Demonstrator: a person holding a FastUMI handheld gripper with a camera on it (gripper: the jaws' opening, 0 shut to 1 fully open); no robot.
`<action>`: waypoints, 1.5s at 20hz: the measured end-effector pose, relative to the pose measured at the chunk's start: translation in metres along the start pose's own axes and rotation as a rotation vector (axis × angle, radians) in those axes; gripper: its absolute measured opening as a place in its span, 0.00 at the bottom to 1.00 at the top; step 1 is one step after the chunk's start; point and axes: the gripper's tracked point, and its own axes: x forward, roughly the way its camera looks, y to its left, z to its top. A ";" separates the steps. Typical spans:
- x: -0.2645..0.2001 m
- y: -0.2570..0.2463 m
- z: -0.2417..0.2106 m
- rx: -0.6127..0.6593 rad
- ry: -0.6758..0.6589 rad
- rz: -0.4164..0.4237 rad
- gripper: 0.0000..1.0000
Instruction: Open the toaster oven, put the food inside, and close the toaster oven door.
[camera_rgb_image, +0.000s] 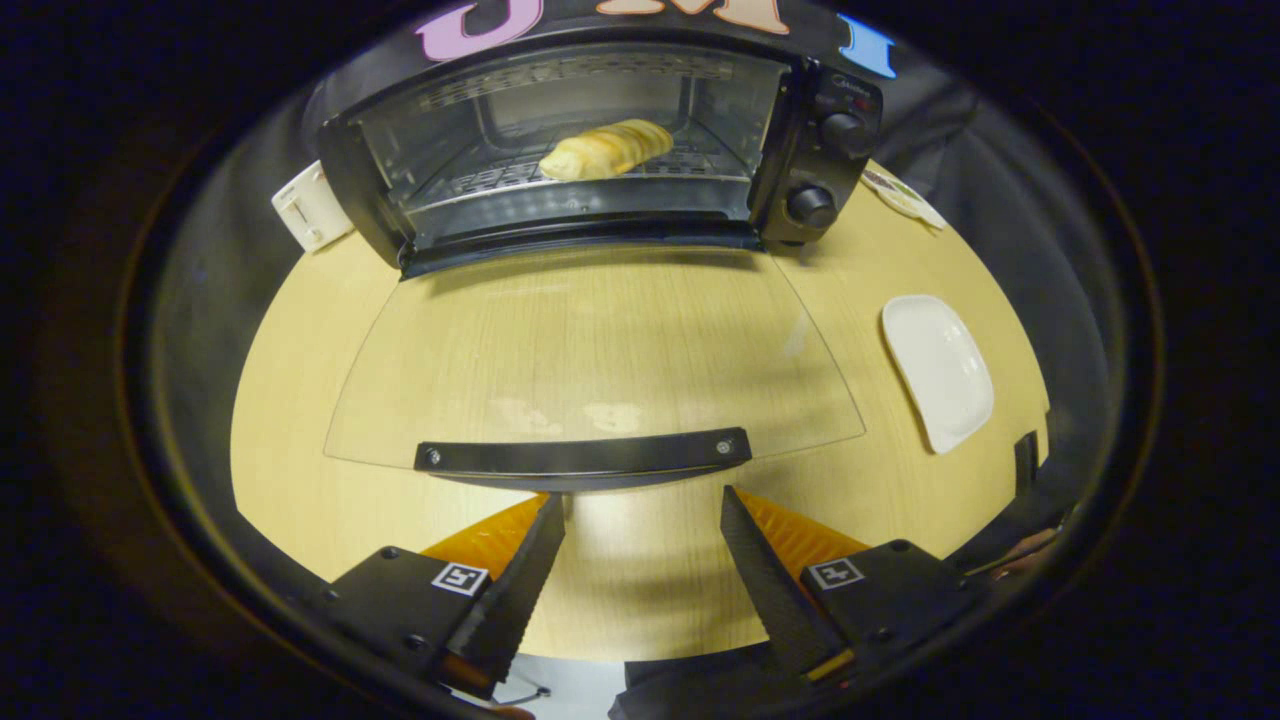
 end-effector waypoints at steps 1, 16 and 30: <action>-0.004 0.001 0.003 0.002 -0.013 0.001 1.00; -0.052 0.001 0.116 0.100 -0.271 0.077 1.00; -0.071 -0.002 0.192 0.112 -0.417 0.088 1.00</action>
